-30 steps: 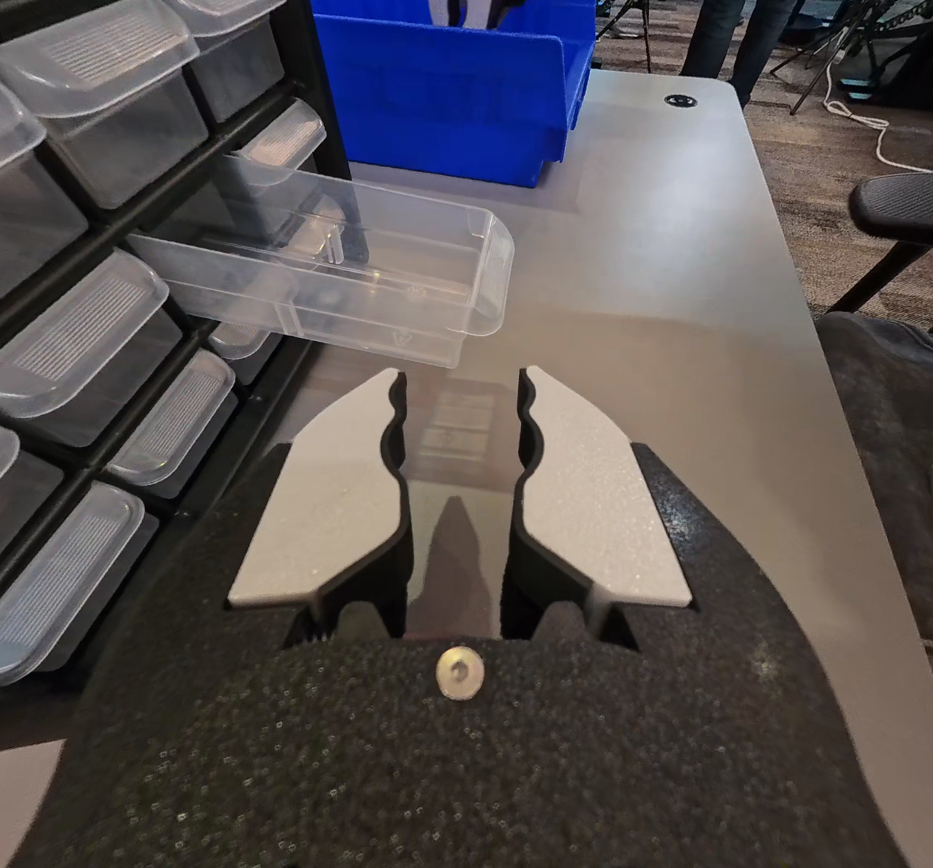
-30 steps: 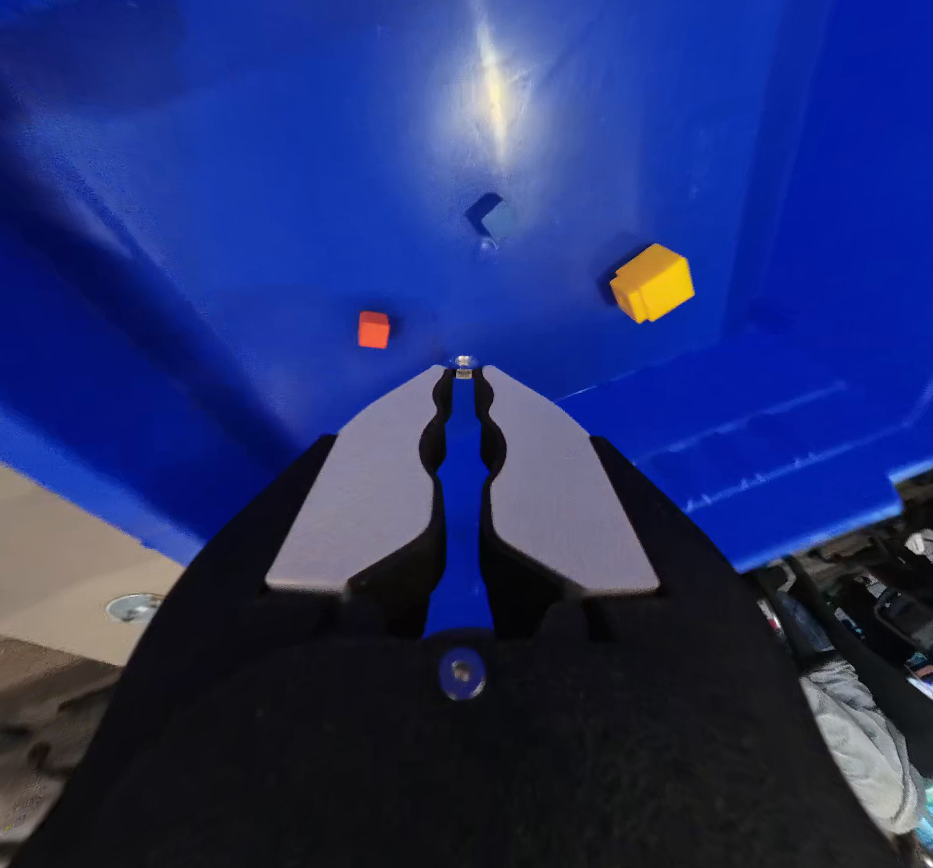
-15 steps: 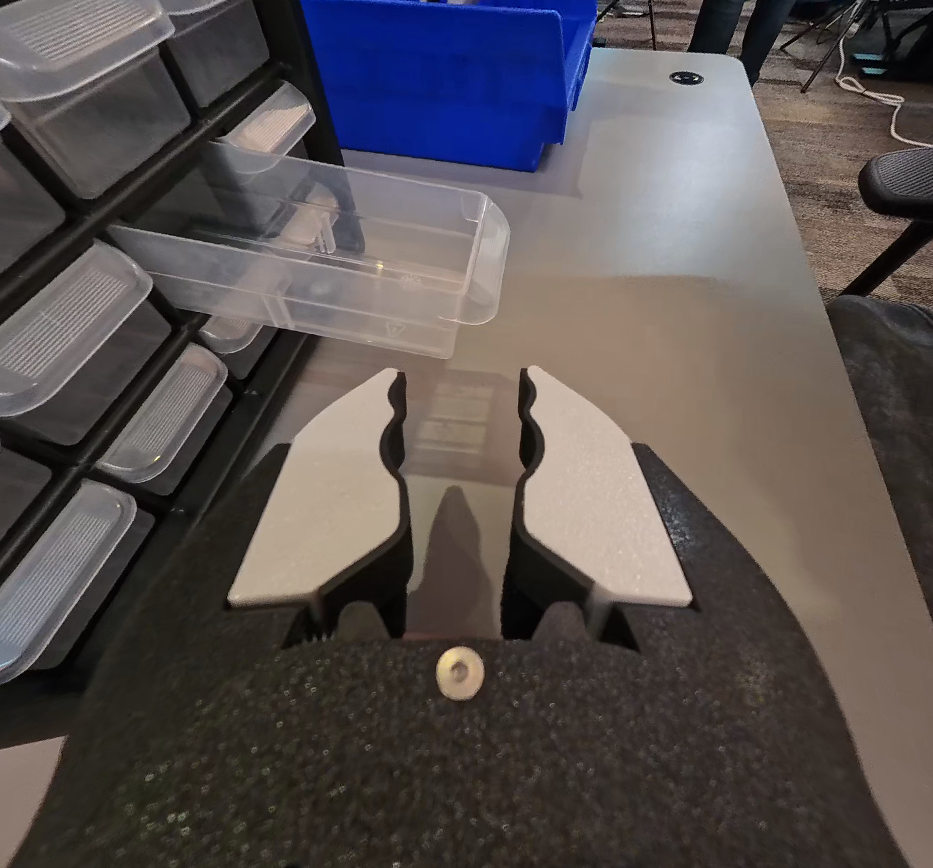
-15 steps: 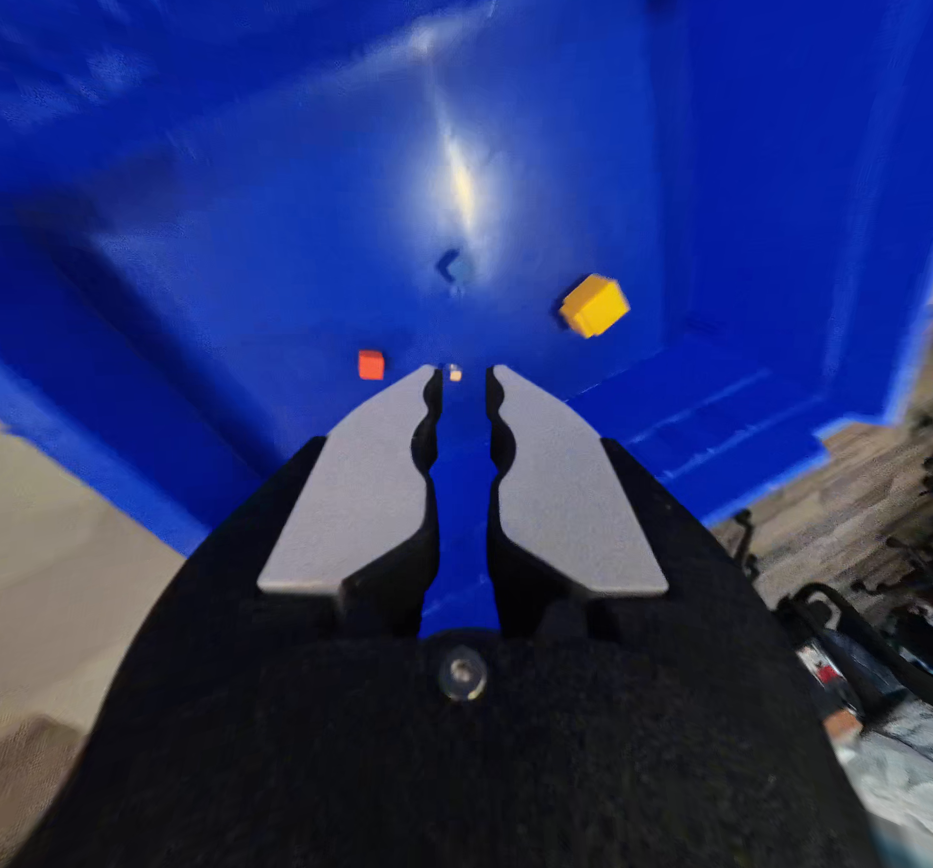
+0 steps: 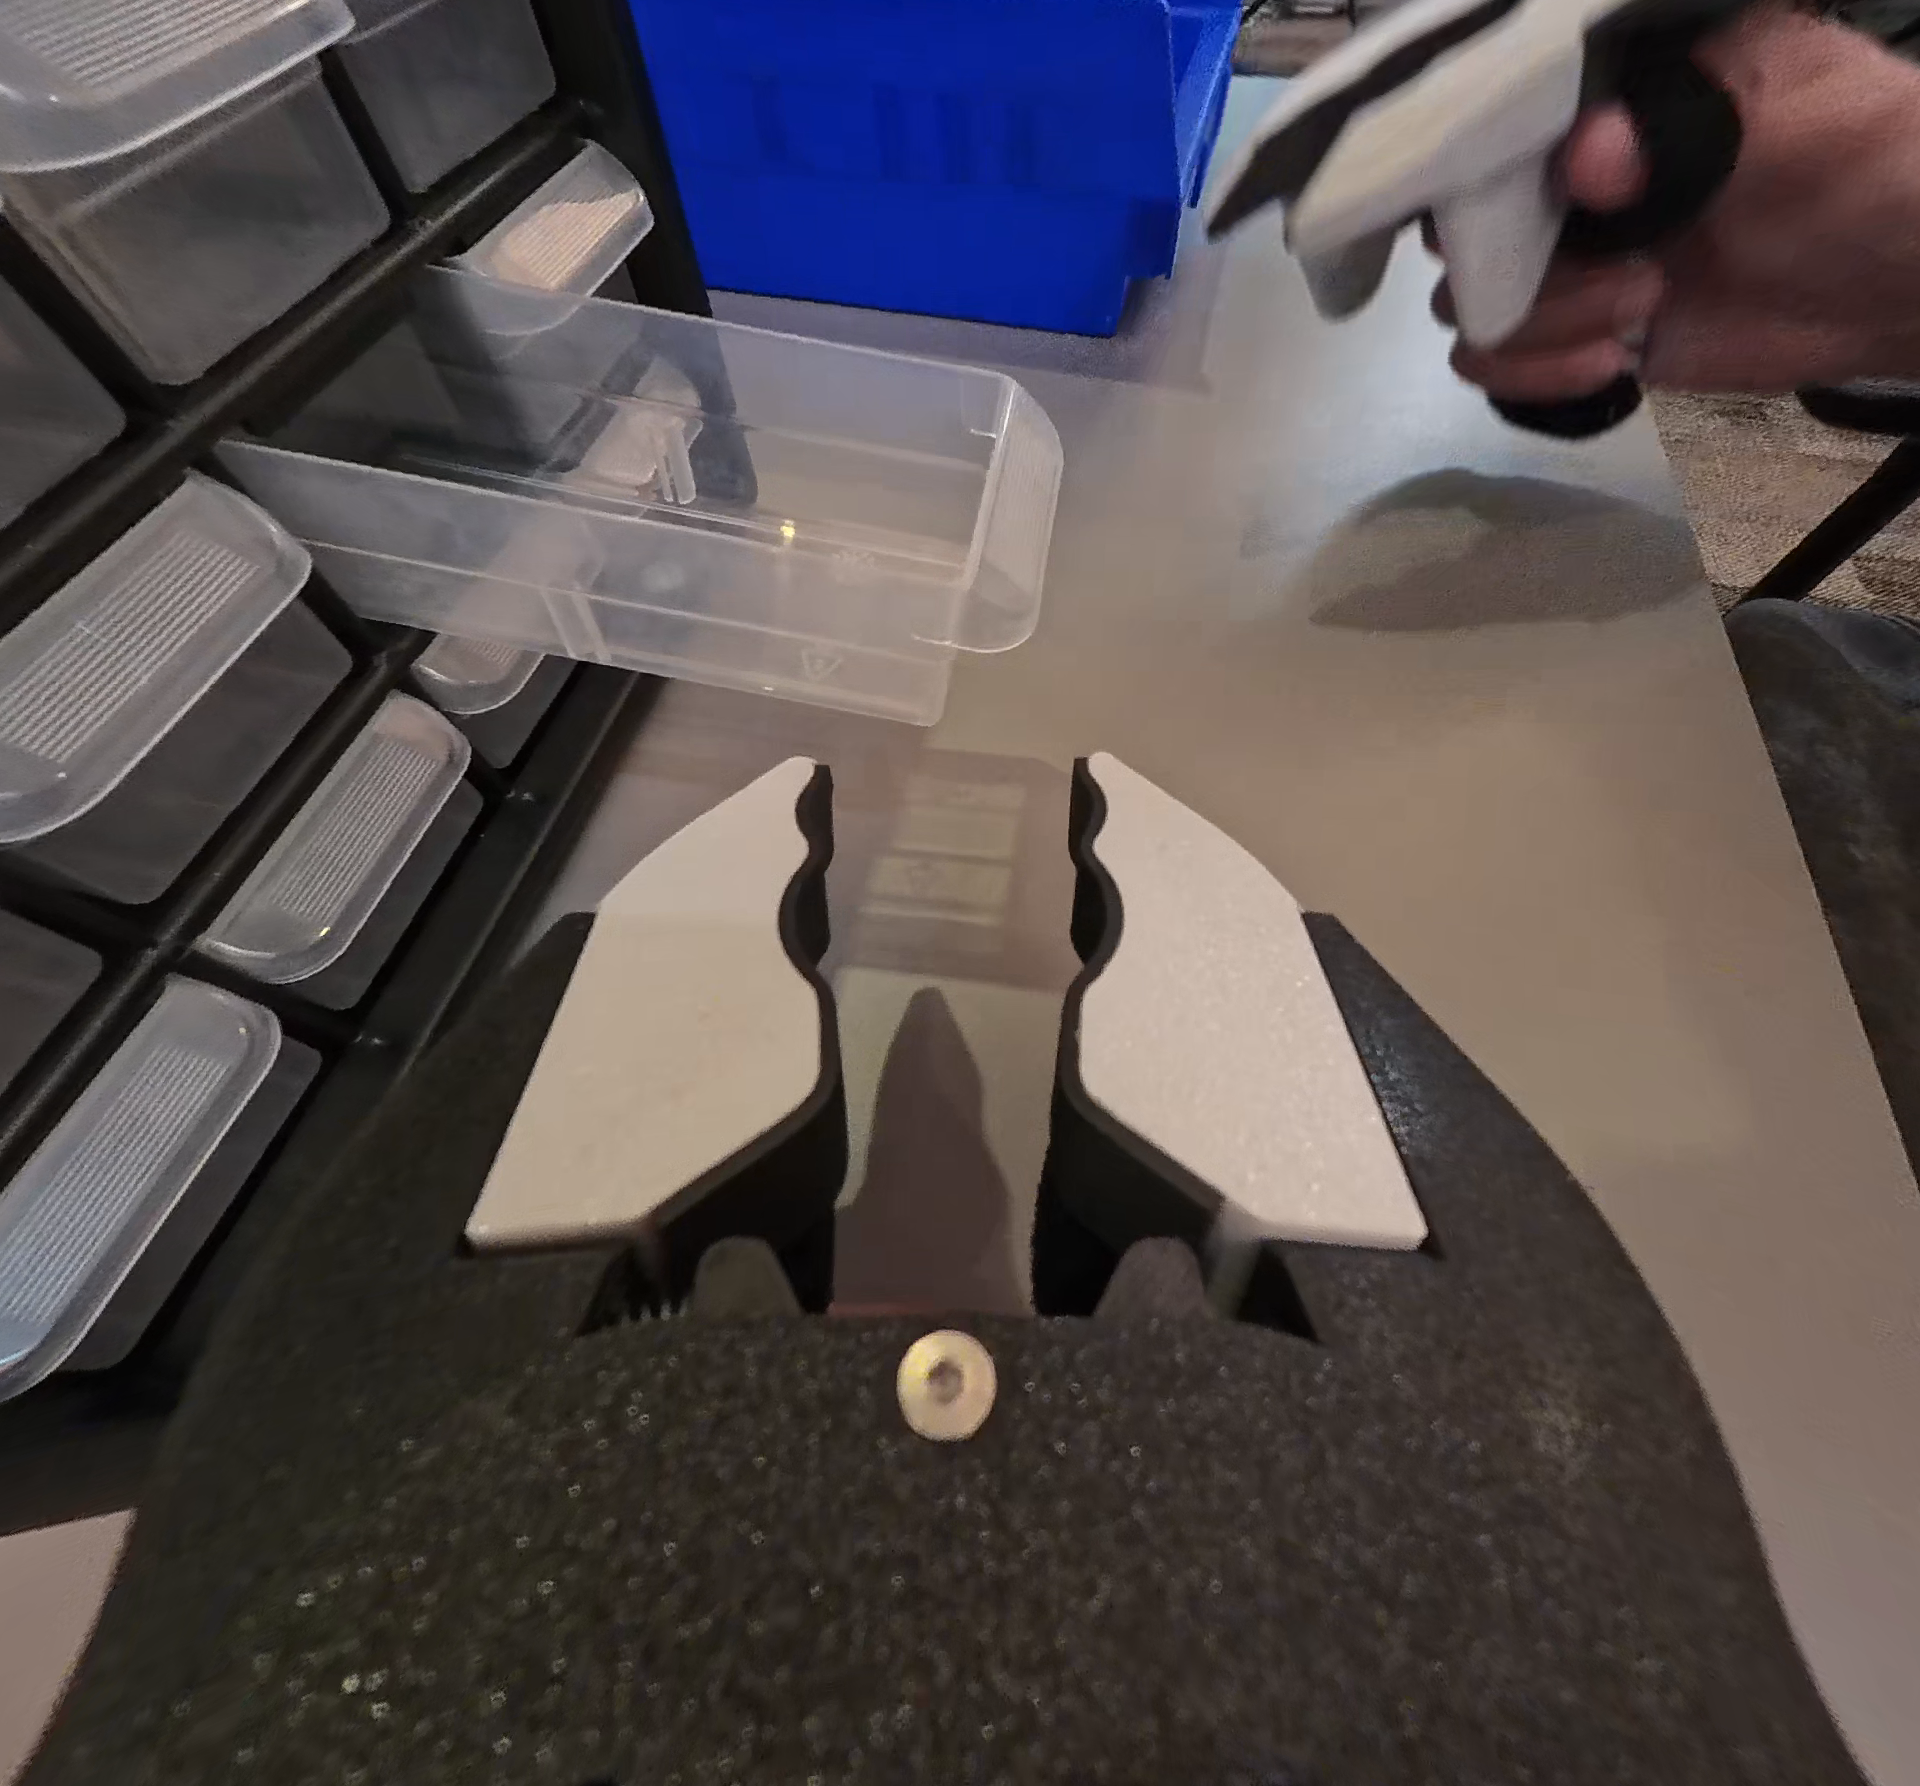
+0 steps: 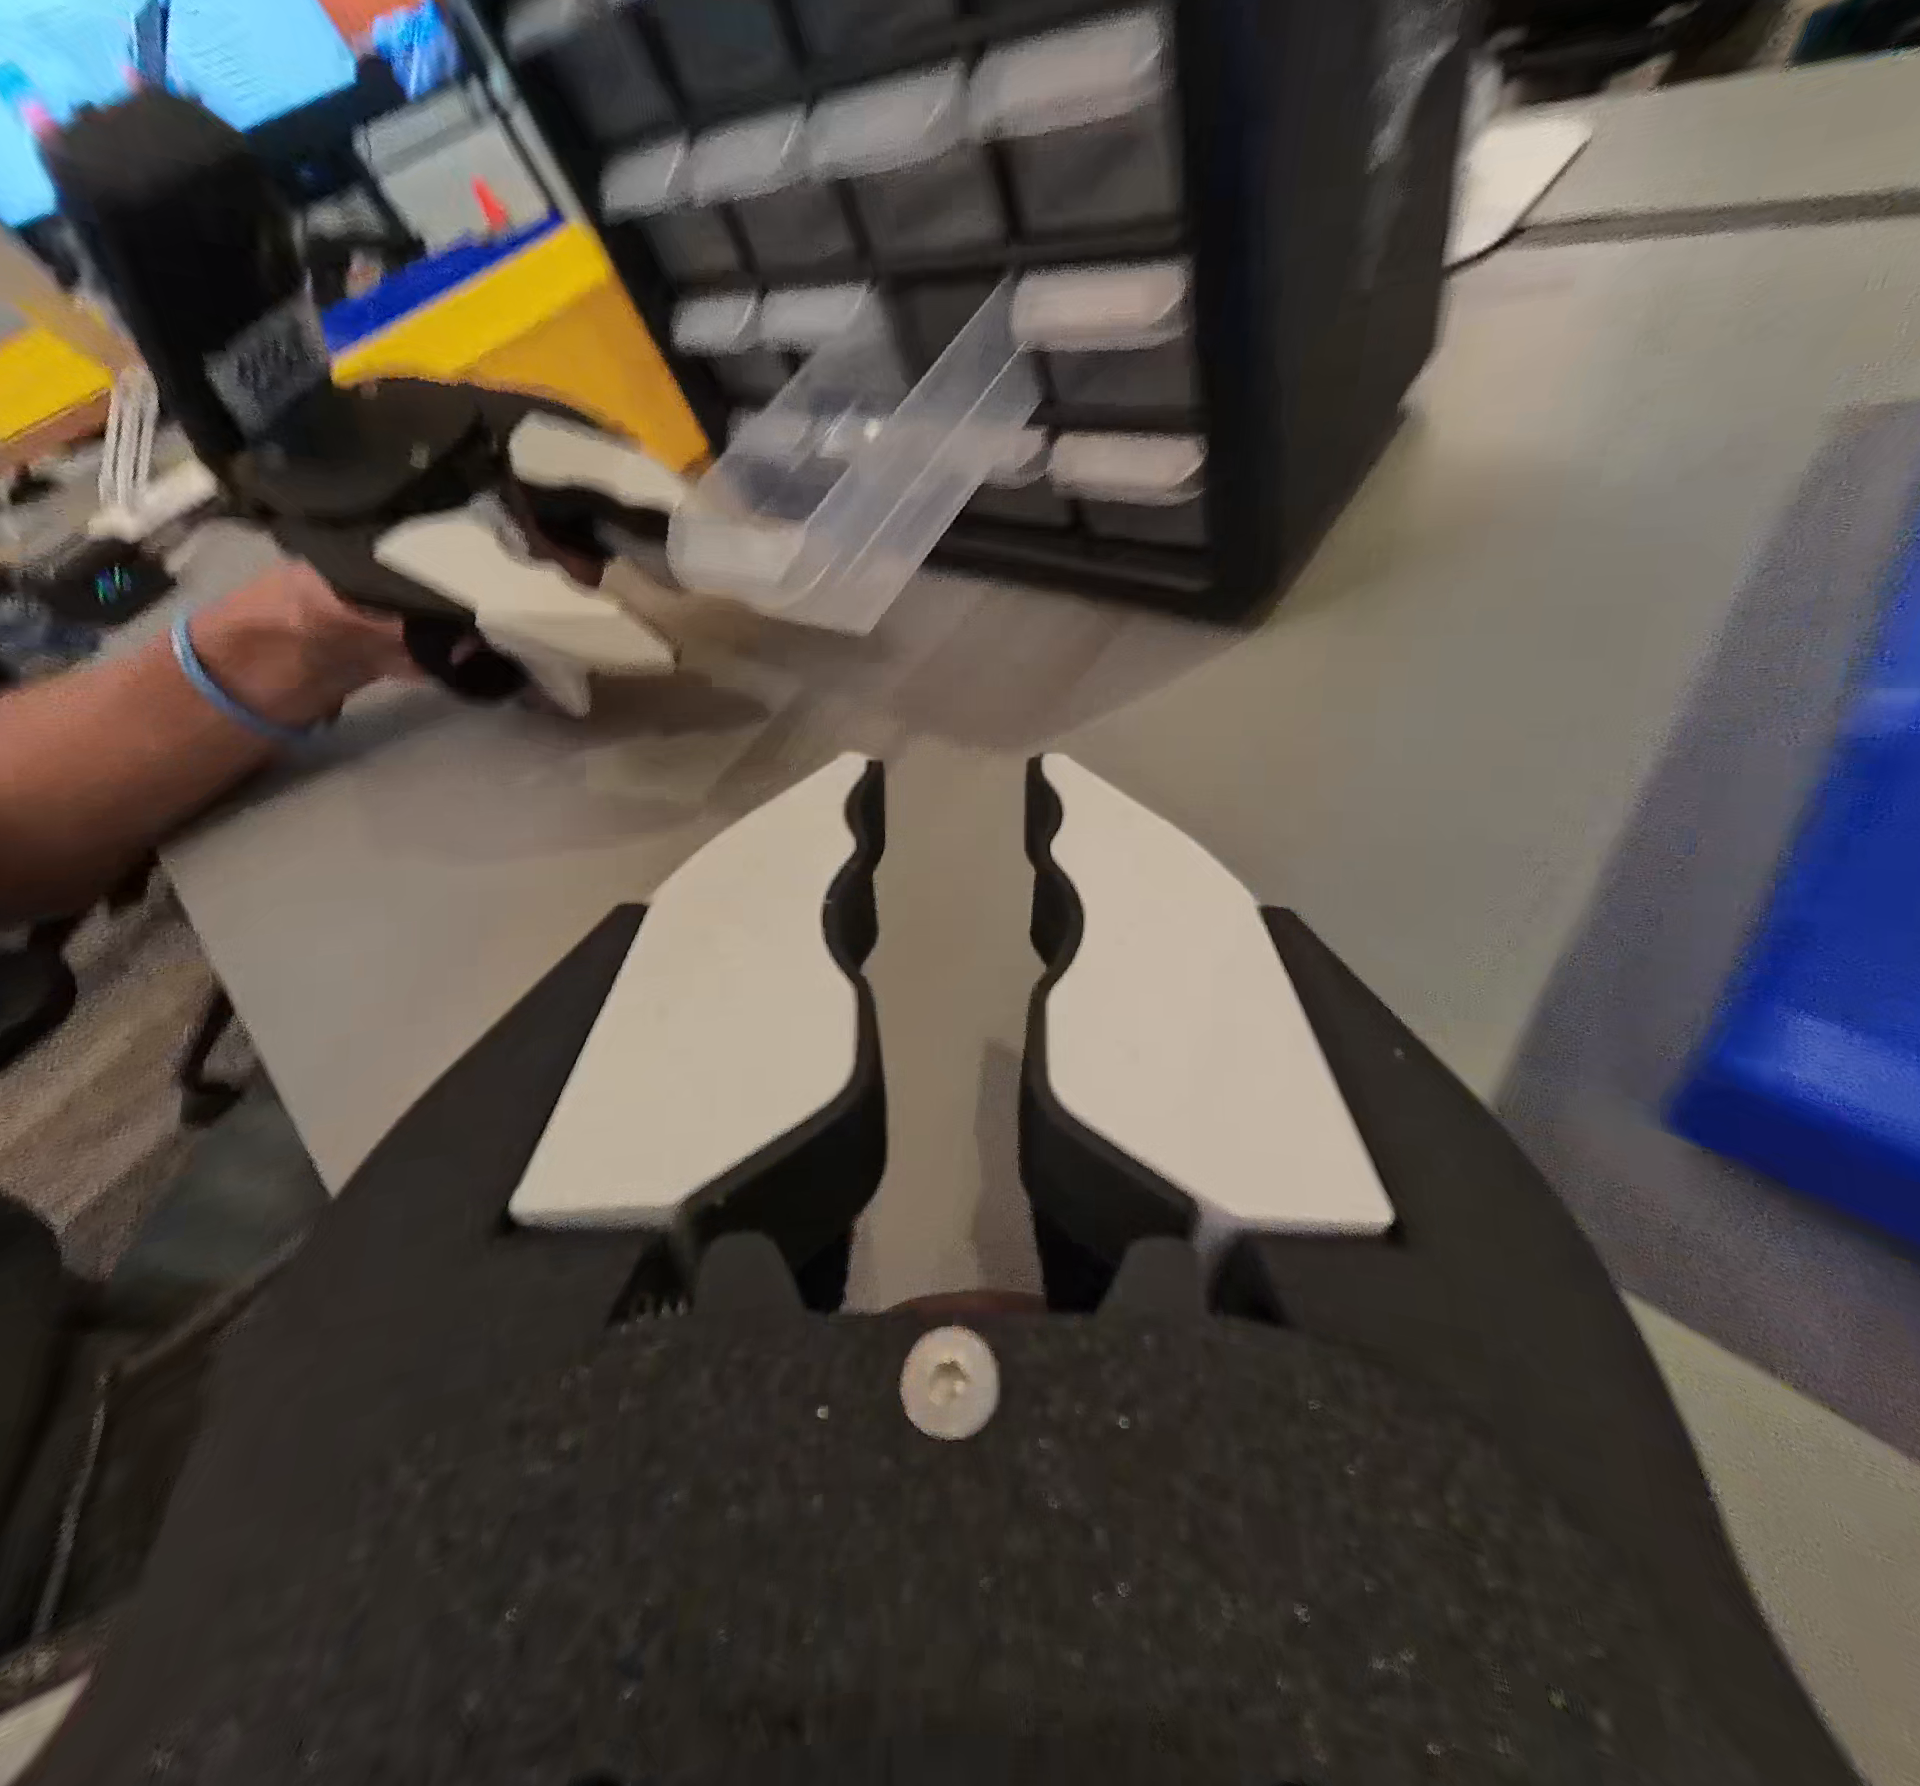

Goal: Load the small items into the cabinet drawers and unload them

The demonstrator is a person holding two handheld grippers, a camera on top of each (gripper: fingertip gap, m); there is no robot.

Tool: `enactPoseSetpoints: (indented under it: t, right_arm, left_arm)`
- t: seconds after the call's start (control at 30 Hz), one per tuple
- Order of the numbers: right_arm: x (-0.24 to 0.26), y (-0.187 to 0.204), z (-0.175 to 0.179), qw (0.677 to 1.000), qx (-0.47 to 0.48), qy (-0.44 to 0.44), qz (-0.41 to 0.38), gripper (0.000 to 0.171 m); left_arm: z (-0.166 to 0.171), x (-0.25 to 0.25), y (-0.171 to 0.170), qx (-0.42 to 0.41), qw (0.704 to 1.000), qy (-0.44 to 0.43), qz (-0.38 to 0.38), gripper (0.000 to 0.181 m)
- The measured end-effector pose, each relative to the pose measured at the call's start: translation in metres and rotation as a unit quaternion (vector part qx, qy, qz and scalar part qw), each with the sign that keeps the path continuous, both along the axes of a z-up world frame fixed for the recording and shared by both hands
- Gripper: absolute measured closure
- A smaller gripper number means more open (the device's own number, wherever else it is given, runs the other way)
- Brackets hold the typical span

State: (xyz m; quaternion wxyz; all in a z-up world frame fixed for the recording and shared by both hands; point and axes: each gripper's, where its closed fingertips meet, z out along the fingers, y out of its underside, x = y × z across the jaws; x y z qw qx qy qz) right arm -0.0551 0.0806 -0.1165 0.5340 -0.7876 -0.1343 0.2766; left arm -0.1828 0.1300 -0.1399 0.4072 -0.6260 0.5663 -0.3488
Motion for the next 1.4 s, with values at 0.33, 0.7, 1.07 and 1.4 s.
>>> enactPoseSetpoints:
  t: [0.33, 0.7, 1.07, 1.4]
  right_arm:
    - [-0.112, 0.017, -0.025, 0.984, 0.028, -0.139, 0.103, 0.163]
    - [-0.103, 0.094, 0.002, 0.992, 0.067, -0.105, 0.032, 0.161]
    - [-0.102, 0.149, -0.001, 0.994, 0.045, -0.088, 0.048, 0.169]
    - [-0.080, 0.063, 0.002, 0.989, 0.059, -0.118, 0.063, 0.152]
  left_arm:
    - [0.016, -0.013, 0.022, 0.033, 0.999, -0.017, 0.036, 0.138]
    - [0.010, -0.030, 0.039, 0.007, 0.999, 0.007, 0.048, 0.135]
    - [0.002, -0.028, 0.034, 0.013, 0.999, 0.027, 0.042, 0.135]
    - [0.006, -0.031, 0.064, 0.093, 0.976, 0.027, 0.197, 0.146]
